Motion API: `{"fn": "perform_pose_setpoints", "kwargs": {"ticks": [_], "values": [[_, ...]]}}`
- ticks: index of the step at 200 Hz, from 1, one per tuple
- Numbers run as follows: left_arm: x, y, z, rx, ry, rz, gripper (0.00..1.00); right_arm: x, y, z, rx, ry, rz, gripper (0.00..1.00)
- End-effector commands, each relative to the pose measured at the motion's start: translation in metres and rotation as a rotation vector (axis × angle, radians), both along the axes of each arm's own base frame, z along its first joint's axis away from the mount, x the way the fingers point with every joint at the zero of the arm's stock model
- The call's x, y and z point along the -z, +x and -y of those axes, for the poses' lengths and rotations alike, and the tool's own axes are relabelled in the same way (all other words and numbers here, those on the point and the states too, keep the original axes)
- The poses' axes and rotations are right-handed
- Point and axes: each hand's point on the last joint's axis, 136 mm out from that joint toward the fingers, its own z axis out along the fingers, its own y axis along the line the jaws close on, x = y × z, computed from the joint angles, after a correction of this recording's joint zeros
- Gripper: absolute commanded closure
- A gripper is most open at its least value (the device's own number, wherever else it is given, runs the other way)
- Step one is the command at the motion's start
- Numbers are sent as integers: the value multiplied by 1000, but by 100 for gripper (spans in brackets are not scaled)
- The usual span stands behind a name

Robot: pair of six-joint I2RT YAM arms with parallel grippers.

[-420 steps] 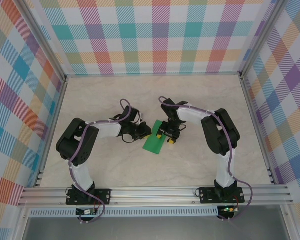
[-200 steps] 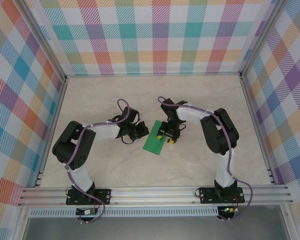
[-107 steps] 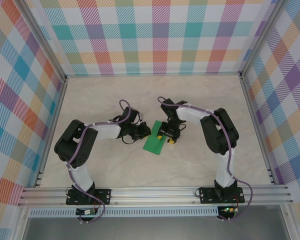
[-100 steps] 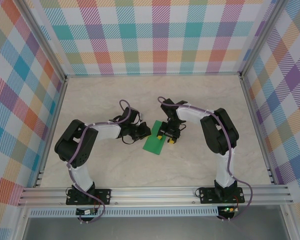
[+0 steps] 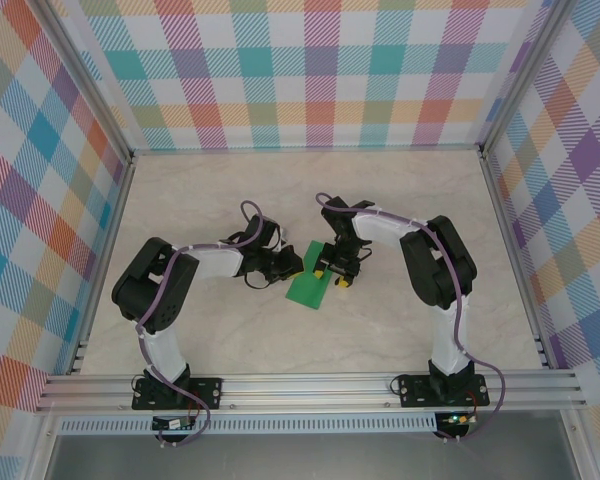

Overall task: Fold a paper plane with a square sheet of paper (pick it up from the middle)
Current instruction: Hold the square sheet of paper at the center of the table.

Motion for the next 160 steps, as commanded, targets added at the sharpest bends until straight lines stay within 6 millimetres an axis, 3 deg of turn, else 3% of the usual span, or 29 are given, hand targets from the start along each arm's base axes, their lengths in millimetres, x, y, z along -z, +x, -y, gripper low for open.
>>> {"fn": "perform_pose_setpoints", "kwargs": {"ticks": [1,160], "values": [[-4,-4,12,38,-19,11,93,98,-51,42,-34,-227,-175,44],[16,-14,14,80,28,-42,93,101,-55,46,-34,-244,-190,44]]}}
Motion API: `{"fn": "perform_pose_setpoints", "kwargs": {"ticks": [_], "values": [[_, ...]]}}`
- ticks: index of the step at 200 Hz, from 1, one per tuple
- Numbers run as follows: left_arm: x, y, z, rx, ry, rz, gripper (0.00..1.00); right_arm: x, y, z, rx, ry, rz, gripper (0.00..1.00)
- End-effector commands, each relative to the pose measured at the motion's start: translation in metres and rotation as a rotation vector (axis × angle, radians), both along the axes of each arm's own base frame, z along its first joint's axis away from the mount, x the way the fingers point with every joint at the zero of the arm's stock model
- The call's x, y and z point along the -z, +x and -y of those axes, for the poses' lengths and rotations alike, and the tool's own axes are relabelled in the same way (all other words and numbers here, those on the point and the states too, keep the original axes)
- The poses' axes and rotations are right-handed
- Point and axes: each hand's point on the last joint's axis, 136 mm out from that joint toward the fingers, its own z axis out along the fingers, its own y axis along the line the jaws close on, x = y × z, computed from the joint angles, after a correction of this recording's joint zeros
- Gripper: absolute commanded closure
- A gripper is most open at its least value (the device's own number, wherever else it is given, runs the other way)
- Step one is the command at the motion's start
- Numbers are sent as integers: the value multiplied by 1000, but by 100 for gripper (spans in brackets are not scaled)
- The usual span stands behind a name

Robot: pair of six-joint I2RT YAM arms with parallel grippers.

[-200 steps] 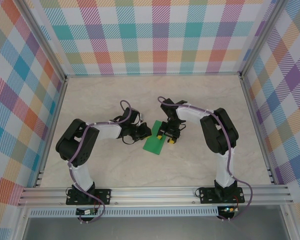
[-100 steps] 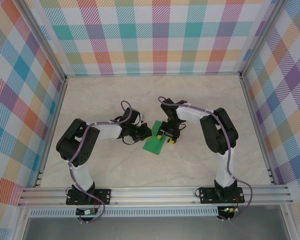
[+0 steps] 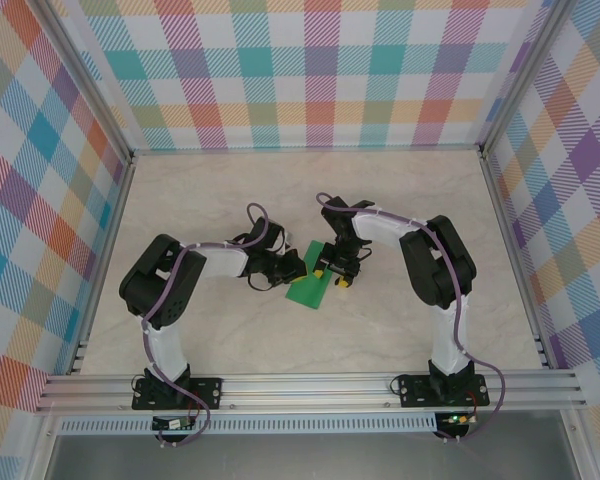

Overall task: Fold a paper plane with a square sheet of paper (pick it up from the middle)
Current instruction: Hold the square sheet of paper at the center of the table.

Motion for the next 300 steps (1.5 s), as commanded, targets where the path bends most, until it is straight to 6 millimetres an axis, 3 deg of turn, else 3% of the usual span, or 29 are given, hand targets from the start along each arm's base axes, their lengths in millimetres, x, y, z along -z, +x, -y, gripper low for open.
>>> {"fn": "perform_pose_setpoints", "kwargs": {"ticks": [1,65,101,126,145,171,195,256,300], "values": [[3,-7,6,42,14,-14,93,101,-55,46,-52,-237,-184,44],[19,-14,-5,38,92,-50,94,102,-55,47,-56,-242,-183,44],[34,-23,-17,37,155,-90,95,90,-47,38,-52,-199,-153,44],[46,-30,-26,33,207,-124,96,60,-29,20,-50,-104,-62,44],[54,-36,-34,28,246,-148,96,23,-12,7,-47,-28,48,42],[62,-40,-39,24,274,-165,97,-22,1,3,-42,35,188,40],[69,-44,-43,22,295,-185,97,-50,4,3,-41,90,287,40],[80,-49,-49,14,319,-206,98,-86,28,-19,-38,244,477,52],[83,-49,-50,13,330,-214,98,-78,40,-47,-37,341,459,70]]}}
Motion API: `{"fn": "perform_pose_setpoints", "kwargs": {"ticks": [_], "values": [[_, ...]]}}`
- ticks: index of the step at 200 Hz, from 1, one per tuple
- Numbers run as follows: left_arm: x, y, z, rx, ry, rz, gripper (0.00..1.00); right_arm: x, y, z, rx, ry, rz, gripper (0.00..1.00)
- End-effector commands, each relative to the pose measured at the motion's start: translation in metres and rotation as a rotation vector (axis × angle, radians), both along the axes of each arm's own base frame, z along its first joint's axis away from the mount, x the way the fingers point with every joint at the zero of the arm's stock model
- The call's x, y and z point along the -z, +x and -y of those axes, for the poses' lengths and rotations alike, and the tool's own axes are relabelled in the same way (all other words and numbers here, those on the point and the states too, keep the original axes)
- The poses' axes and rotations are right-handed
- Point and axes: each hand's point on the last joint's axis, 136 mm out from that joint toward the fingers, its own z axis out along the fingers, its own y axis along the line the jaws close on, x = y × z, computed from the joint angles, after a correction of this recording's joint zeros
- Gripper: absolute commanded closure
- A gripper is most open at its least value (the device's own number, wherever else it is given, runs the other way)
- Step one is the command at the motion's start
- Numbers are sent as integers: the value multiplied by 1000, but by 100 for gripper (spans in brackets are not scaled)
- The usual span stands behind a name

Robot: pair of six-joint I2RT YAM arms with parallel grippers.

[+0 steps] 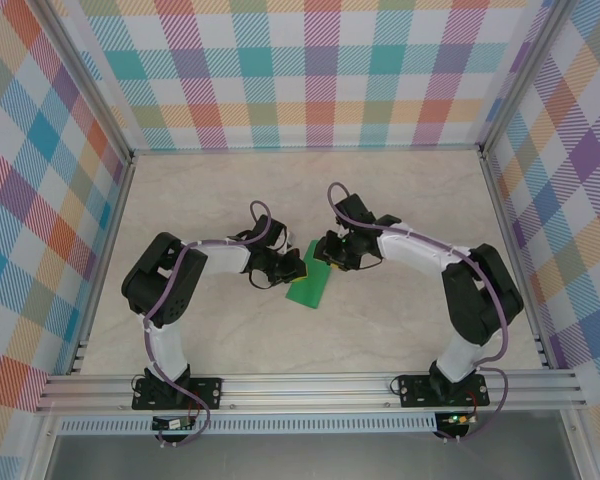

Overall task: Fold a paper plane with a square sheet of paper (pick it up from the middle)
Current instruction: Hold the square sheet of paper at the center of the table, then fold the square sheet of paper in half at the center of the table.

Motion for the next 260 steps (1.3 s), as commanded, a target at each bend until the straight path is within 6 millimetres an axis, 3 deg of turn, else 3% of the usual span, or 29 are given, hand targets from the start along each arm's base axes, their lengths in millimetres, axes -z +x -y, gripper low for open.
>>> {"fn": "perform_pose_setpoints", "kwargs": {"ticks": [1,31,75,128,260], "values": [[77,-47,-47,-22,282,-191,98,4,9,-24,-31,77,-1,71],[77,-47,-49,-24,296,-198,99,20,10,-36,-55,83,-43,81],[78,-48,-53,-37,321,-209,100,44,3,-35,-80,58,-101,87],[82,-53,-60,-65,358,-245,100,65,-10,-15,-88,-42,-132,90],[93,-71,-78,-126,439,-337,100,77,-18,14,-118,-26,-92,94]]}}
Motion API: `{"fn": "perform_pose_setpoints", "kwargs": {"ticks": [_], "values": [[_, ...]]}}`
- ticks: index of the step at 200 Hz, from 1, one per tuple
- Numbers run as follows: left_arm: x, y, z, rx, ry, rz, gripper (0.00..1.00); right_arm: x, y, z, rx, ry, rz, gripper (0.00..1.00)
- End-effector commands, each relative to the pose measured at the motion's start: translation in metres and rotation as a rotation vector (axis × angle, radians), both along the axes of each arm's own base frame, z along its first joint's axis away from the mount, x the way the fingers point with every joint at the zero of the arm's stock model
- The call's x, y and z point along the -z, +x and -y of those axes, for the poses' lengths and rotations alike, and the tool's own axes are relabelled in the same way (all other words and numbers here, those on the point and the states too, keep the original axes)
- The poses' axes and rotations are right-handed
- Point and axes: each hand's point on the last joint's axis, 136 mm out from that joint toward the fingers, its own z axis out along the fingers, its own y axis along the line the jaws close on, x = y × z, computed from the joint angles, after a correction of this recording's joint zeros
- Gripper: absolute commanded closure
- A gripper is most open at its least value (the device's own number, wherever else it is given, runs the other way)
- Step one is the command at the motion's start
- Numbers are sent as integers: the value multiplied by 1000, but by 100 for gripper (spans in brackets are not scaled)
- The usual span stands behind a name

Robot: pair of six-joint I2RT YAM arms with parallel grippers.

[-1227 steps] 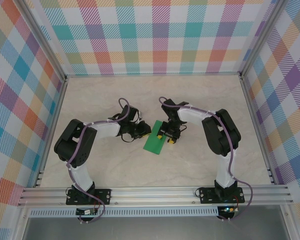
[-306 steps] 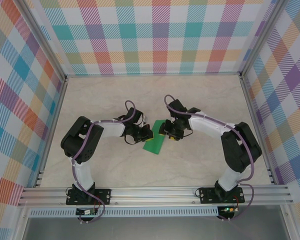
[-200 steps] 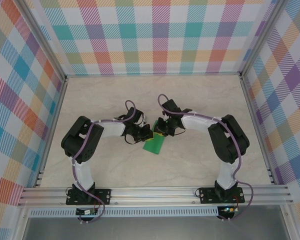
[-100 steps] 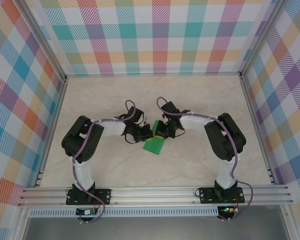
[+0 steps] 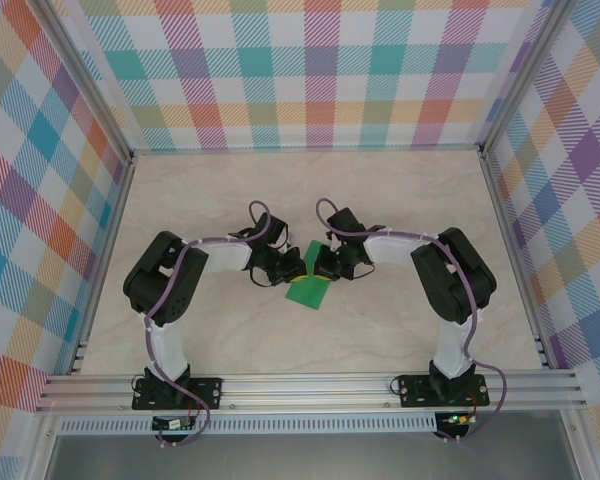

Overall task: Fold a paper plane with a square sheet of paper (pick it up from the middle)
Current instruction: Fold the square sheet of paper in half at the center of the table.

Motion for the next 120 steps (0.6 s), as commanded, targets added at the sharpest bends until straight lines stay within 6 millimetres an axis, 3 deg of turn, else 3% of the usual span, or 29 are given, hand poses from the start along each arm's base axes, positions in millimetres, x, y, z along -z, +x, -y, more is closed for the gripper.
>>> {"fn": "perform_pose_setpoints", "kwargs": {"ticks": [1,40,81,100,120], "values": [[91,-70,-77,-61,413,-273,100,11,-11,21,-11,-38,-18,94],[90,-70,-74,-56,396,-272,100,5,-9,25,-9,5,0,93],[80,-64,-64,-40,348,-243,100,-37,5,14,13,80,72,83],[75,-61,-61,-35,329,-230,100,-46,7,31,86,13,97,74],[69,-58,-55,-29,296,-213,100,-41,3,55,165,-107,75,66]]}}
